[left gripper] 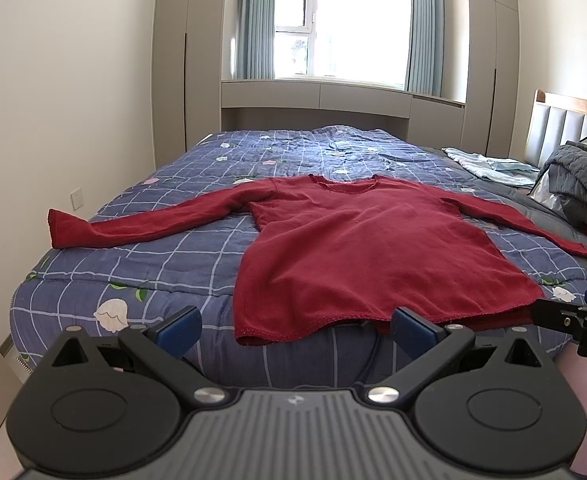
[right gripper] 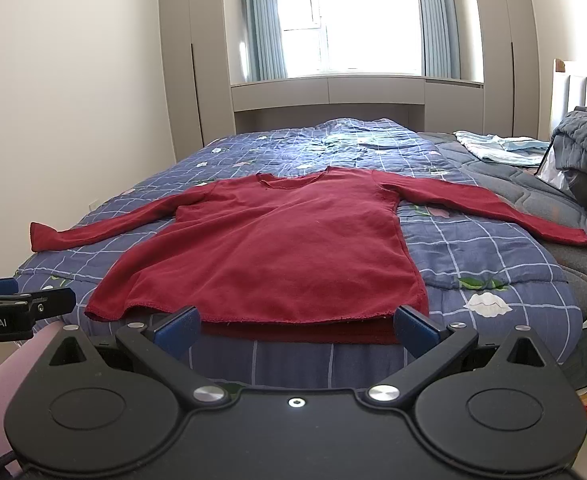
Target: Fold small clothes
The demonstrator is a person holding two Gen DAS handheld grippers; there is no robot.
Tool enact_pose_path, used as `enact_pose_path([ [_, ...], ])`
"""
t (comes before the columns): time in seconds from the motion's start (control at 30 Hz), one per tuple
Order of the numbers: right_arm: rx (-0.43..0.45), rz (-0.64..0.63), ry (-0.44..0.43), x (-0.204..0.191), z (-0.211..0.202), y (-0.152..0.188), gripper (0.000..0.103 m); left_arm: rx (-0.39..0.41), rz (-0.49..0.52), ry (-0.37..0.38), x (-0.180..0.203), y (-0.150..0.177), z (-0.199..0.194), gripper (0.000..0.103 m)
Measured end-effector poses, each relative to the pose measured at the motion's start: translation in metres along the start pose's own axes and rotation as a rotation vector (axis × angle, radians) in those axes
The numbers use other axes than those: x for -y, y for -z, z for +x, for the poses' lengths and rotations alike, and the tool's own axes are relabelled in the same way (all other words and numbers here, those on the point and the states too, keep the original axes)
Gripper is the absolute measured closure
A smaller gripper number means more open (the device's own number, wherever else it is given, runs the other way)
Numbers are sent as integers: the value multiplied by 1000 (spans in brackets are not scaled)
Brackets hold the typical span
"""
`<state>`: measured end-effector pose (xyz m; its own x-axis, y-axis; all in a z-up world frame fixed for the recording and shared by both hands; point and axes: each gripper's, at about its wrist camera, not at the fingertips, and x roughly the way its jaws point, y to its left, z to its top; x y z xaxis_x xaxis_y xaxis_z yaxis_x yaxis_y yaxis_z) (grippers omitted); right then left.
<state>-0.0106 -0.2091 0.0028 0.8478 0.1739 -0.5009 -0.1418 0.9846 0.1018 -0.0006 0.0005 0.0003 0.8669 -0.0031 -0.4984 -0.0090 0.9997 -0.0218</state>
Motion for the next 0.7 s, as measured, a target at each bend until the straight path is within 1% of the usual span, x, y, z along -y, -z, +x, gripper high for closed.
enact_pose_path([
  [0.7, -1, -4, 2, -1, 1, 0, 0, -2, -3, 1, -2, 0, -2, 0],
])
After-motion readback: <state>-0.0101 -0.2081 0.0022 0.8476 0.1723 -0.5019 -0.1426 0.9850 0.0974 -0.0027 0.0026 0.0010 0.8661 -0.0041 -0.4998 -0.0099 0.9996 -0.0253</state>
